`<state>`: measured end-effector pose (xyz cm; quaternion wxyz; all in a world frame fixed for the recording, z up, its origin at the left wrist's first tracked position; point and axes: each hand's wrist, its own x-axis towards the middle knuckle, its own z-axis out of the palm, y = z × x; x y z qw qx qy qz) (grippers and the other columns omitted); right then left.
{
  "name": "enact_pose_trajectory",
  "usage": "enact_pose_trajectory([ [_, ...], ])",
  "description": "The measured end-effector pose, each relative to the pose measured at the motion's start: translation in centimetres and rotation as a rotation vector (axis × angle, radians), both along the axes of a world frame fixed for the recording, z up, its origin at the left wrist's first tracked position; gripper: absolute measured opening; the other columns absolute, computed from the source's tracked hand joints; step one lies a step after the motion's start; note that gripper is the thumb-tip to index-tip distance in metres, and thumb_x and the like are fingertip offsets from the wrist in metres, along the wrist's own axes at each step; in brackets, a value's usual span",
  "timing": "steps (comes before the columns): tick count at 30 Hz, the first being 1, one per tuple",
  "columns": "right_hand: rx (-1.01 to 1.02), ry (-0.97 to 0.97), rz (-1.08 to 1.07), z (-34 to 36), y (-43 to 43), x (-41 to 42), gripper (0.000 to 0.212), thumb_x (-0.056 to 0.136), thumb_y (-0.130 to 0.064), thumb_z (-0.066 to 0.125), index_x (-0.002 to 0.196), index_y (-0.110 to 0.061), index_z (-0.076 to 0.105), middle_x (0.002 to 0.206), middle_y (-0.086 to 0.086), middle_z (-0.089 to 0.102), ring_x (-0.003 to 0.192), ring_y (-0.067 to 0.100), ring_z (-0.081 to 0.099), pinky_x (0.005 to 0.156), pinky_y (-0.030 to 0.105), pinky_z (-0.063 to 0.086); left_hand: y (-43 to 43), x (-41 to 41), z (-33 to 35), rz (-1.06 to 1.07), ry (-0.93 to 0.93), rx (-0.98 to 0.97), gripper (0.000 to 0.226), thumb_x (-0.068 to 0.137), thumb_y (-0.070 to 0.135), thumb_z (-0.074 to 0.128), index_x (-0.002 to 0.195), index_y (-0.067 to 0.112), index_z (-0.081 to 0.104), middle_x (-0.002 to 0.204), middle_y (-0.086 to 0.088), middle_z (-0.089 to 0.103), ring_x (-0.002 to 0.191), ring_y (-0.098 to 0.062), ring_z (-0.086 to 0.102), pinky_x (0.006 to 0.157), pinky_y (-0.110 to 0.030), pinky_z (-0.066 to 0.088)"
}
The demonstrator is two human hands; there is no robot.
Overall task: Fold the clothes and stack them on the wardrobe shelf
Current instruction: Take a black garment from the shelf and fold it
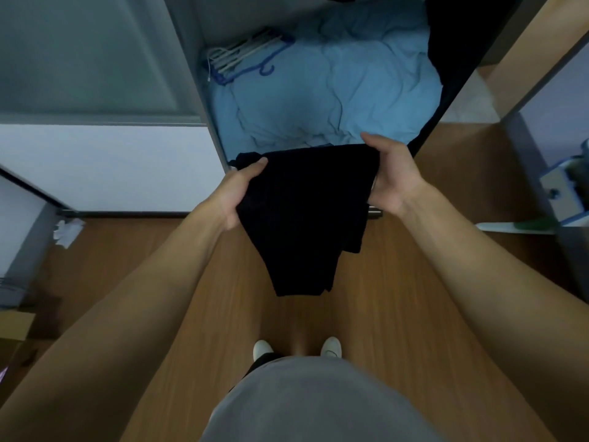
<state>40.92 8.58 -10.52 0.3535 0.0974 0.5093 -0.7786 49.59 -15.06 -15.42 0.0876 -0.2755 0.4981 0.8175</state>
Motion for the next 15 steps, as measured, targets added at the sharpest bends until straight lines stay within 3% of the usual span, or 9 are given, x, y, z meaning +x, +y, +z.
enact_pose_trajectory([
  [2, -0.012, 0.074, 0.023, 0.3, 0.4, -0.3, 0.027, 0.098, -0.032, 0.056, 0.107, -0.009, 0.066, 0.097, 0.006, 0.07, 0.084, 0.022, 0.069, 0.081, 0.034, 0.055, 0.5, -0.7, 0.7, 0.098, -0.008, 0.031, 0.039, 0.091, 0.036, 0.072, 0.121, 0.011, 0.069, 0.105, -0.011, 0.076, 0.09, -0.023, 0.075, 0.067, -0.03, 0.059],
  [6, 0.123, 0.286, 0.12, -1.4, 0.2, 1.2, 0.029, 0.101, -0.024, 0.055, 0.122, -0.006, 0.065, 0.121, 0.012, 0.069, 0.104, 0.022, 0.066, 0.095, 0.037, 0.052, 1.3, -1.8, 1.4, 0.172, -0.049, 0.049, 0.031, 0.092, 0.036, 0.07, 0.109, 0.011, 0.074, 0.094, -0.009, 0.078, 0.081, -0.023, 0.076, 0.062, -0.03, 0.059],
  [8, 0.191, 0.326, 0.061, -2.5, -0.3, 2.2, 0.023, 0.1, -0.015, 0.057, 0.118, -0.004, 0.067, 0.117, 0.013, 0.071, 0.103, 0.022, 0.069, 0.097, 0.037, 0.052, 1.3, -1.8, 1.6, 0.145, -0.049, 0.064, 0.03, 0.09, 0.039, 0.072, 0.103, 0.012, 0.077, 0.095, -0.009, 0.078, 0.081, -0.023, 0.077, 0.061, -0.031, 0.059],
  [10, 0.233, 0.331, -0.019, -2.9, -0.9, 2.4, 0.02, 0.101, -0.014, 0.057, 0.115, -0.006, 0.069, 0.115, 0.013, 0.073, 0.105, 0.025, 0.07, 0.098, 0.037, 0.053, 0.7, -1.4, 1.6, 0.072, 0.039, 0.155, 0.037, 0.09, 0.047, 0.069, 0.101, 0.013, 0.081, 0.105, -0.009, 0.077, 0.092, -0.023, 0.075, 0.069, -0.033, 0.06],
  [12, 0.223, 0.285, -0.069, -2.7, -1.5, 2.2, 0.022, 0.101, -0.016, 0.057, 0.118, -0.005, 0.067, 0.115, 0.012, 0.073, 0.106, 0.027, 0.07, 0.096, 0.04, 0.055, -0.4, -0.7, 1.5, -0.027, 0.16, 0.236, 0.044, 0.091, 0.052, 0.063, 0.111, 0.015, 0.078, 0.122, -0.008, 0.072, 0.112, -0.023, 0.069, 0.084, -0.034, 0.058],
  [15, 0.056, 0.069, -0.145, -2.0, -2.2, 1.4, 0.022, 0.1, -0.016, 0.058, 0.115, -0.003, 0.067, 0.104, 0.011, 0.073, 0.092, 0.025, 0.072, 0.089, 0.041, 0.058, -1.7, 0.8, 0.5, -0.23, 0.227, 0.189, 0.044, 0.091, 0.044, 0.064, 0.128, 0.02, 0.069, 0.139, -0.008, 0.062, 0.129, -0.024, 0.058, 0.097, -0.034, 0.053],
])
